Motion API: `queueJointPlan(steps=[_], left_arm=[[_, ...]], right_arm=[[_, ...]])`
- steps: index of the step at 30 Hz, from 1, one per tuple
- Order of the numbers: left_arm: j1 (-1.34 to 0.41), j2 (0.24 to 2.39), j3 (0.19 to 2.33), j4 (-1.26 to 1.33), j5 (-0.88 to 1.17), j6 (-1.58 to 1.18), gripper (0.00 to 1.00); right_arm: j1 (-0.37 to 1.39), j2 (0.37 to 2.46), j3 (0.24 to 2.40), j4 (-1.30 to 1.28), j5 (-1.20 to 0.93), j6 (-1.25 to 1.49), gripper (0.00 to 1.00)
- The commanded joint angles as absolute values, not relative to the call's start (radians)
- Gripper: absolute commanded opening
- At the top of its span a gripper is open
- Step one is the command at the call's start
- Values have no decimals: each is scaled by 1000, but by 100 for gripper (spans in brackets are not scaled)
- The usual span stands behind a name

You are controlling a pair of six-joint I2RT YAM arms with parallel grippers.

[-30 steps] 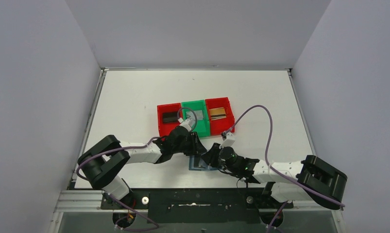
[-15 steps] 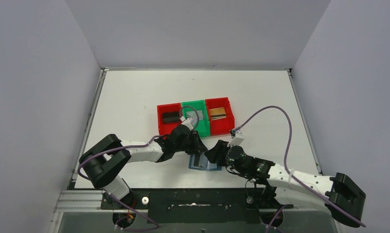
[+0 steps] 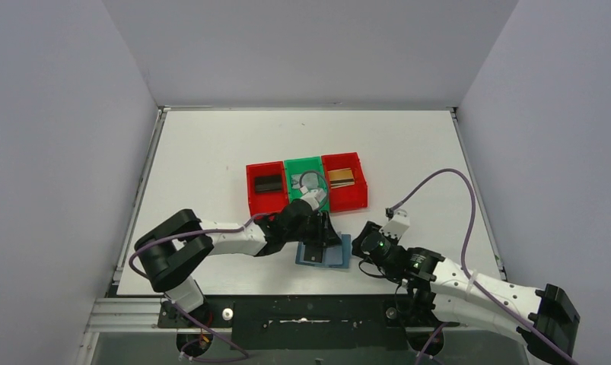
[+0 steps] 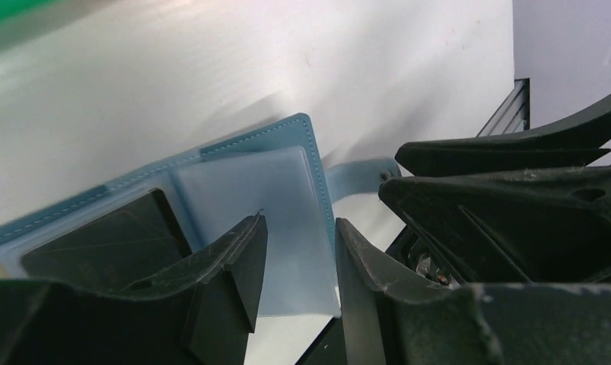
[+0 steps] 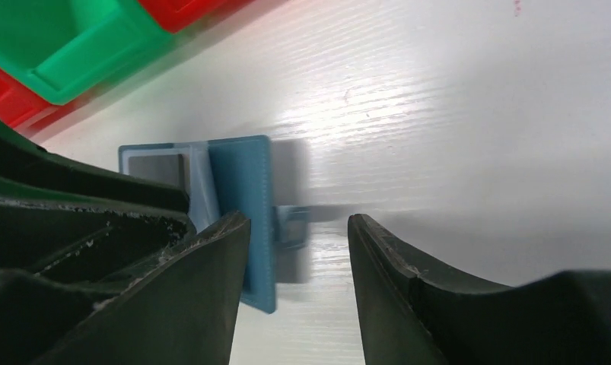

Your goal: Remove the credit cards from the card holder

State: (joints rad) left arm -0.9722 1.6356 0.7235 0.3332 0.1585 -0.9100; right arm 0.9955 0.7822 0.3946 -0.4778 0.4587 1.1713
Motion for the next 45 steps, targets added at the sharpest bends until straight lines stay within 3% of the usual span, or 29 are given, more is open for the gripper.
queueJointPlan(steps=[1,6,10,17,23,35,45], left_arm=[[-1006,1682,778,370,174,-919,38],[-1027,1733,793,403,160,-942,38],[-1036,1757,807,373,125,-950,38],[-1041,1731,816,320,105,-925,26],[-1045,1708,805,296,106,-914,18],[-1047,1683,783,281,95,-906,16],[-1046,1678,784,285,106,-887,16]], right_arm=[[990,806,458,-541,555,1220,50],[991,786,447,-501,534,1200,45],[991,753,416,-431,489,1169,33],[986,743,376,-288,395,1122,19],[944,857,406,-219,322,1105,10],[817,985,399,-54,138,1020,8],[769,1080,397,-62,40,969,11]])
